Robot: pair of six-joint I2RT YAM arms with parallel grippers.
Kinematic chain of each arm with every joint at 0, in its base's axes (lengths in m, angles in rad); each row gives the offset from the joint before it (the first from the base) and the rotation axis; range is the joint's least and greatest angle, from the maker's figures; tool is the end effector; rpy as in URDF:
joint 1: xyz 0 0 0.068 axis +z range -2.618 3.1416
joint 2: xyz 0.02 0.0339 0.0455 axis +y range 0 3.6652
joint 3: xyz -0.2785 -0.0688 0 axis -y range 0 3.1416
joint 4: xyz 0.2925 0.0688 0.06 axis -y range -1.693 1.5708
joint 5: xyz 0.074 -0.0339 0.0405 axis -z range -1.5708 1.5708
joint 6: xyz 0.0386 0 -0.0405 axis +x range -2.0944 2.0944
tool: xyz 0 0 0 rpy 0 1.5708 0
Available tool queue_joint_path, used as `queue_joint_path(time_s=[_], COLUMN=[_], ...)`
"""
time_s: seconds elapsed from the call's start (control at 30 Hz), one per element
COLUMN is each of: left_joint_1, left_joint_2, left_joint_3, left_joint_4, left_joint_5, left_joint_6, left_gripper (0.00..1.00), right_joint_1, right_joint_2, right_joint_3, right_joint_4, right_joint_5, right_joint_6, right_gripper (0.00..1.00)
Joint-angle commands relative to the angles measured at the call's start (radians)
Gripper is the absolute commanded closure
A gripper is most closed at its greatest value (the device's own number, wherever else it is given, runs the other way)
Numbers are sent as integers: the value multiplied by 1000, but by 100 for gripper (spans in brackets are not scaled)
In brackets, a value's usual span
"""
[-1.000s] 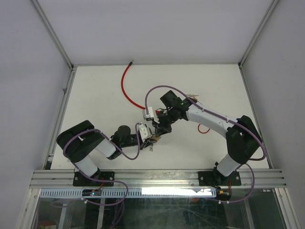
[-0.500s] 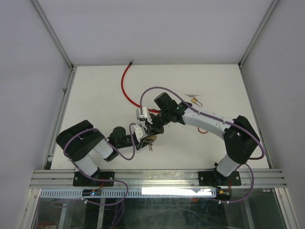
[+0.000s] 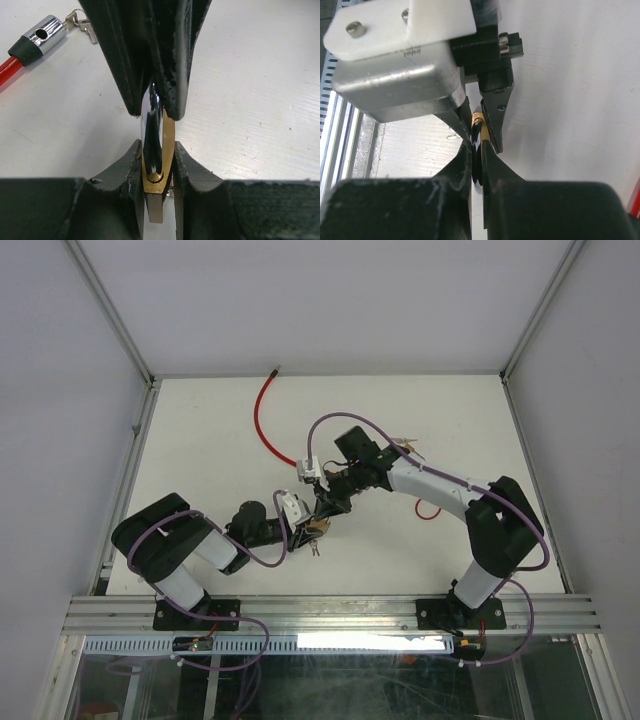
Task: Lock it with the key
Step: Lock the lock.
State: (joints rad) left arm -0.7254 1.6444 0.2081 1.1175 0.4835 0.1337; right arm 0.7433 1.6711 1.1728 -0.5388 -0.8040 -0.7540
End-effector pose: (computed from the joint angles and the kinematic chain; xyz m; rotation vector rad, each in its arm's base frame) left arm 0.1691 -0.1739 0.0755 1.1069 1.5973 -0.8545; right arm 0.2645 0.2808 0.2167 -1.8560 1.5838 1.0268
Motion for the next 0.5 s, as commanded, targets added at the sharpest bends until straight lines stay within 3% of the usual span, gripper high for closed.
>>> queue_joint_path(time_s=[0.0,0.2,0.47], left_joint_1=[0,-1,0], left_joint_2=[-80,-62,-152], left_joint_3=[0,26,54], left_joint_4=[38,-13,-172], left_joint_5=[12,-7,-29], left_joint_6=[19,21,3], left_gripper=[100,100,100], right_joint_1=[-81,-82,-87], right_joint_2=[58,79,84], right_joint_3=[-65,-69,-70], right_joint_4=[-158,-173,-179], right_joint_5=[333,330,386], right_joint_6=[-58,-76,-105], right_gripper=[100,100,100])
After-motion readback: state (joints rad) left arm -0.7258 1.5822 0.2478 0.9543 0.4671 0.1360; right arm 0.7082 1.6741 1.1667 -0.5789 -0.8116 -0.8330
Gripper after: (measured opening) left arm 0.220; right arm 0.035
